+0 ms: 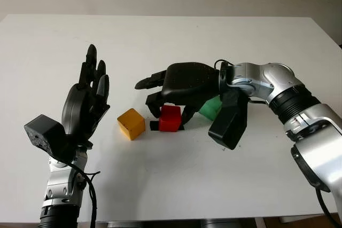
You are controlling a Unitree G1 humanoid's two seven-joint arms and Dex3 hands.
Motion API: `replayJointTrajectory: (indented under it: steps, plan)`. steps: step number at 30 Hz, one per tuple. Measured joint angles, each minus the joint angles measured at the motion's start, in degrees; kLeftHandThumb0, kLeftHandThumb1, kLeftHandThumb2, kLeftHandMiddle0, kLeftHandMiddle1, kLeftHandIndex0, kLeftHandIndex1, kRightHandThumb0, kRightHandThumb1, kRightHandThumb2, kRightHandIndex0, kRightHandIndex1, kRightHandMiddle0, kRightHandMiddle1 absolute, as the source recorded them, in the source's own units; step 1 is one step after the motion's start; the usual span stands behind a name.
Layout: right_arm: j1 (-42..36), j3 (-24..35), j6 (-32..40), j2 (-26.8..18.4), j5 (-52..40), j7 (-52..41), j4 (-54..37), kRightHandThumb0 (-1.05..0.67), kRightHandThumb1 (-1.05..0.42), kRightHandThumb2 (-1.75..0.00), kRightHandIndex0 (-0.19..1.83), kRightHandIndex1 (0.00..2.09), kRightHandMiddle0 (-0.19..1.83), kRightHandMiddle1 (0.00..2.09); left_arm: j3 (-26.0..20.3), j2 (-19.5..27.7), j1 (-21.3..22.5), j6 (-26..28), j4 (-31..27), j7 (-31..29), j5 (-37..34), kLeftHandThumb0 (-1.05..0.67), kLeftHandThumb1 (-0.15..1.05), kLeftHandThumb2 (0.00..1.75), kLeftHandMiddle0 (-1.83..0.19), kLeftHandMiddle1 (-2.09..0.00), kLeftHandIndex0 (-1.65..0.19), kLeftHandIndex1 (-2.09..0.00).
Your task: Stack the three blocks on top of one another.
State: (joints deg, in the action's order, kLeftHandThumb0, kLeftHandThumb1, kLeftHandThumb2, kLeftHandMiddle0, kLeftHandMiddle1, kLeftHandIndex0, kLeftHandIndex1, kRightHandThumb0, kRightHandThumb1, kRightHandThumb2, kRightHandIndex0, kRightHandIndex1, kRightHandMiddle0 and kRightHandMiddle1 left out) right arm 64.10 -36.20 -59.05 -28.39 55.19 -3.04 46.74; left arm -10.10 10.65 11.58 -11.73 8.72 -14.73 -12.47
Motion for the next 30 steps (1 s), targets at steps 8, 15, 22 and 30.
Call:
replayJointTrajectory:
  steps: [8, 15, 22, 30]
  plan:
    - [0.6, -0.85, -0.39, 0.01, 1.31, 2.14, 0.0, -0.44, -0.93, -0.05, 0.21, 0.04, 0.42, 1.29, 0.04, -0.02, 0.0, 0.01, 0.0, 0.3, -0.03, -0.77, 1.05, 0.49, 0.16, -0.05, 0.18, -0.05]
    - [1.08, -1.95, -0.34, -0.21, 2.97, 0.61, -0.54, -0.41, -0.96, -0.05, 0.01, 0.04, 0.16, 0.83, 0.04, -0.02, -0.07, 0.02, -0.01, 0.29, -0.05, -0.78, 1.05, 0.5, 0.16, -0.05, 0.17, -0.05]
    - [1.29, -2.25, -0.36, -0.73, 3.01, -3.18, -0.84, -0.65, -0.92, -0.04, -0.18, 0.01, 0.01, 0.28, 0.04, -0.03, -0.12, 0.04, -0.01, 0.39, -0.07, -0.77, 1.05, 0.5, 0.15, -0.06, 0.16, -0.06]
    - [1.29, -2.1, -0.35, -1.92, 1.77, -5.56, -1.64, -0.68, -0.9, -0.05, -0.19, 0.0, -0.13, 0.16, 0.06, -0.49, -0.12, 0.12, -0.01, 0.56, -0.07, -0.77, 1.05, 0.49, 0.14, -0.06, 0.16, -0.06]
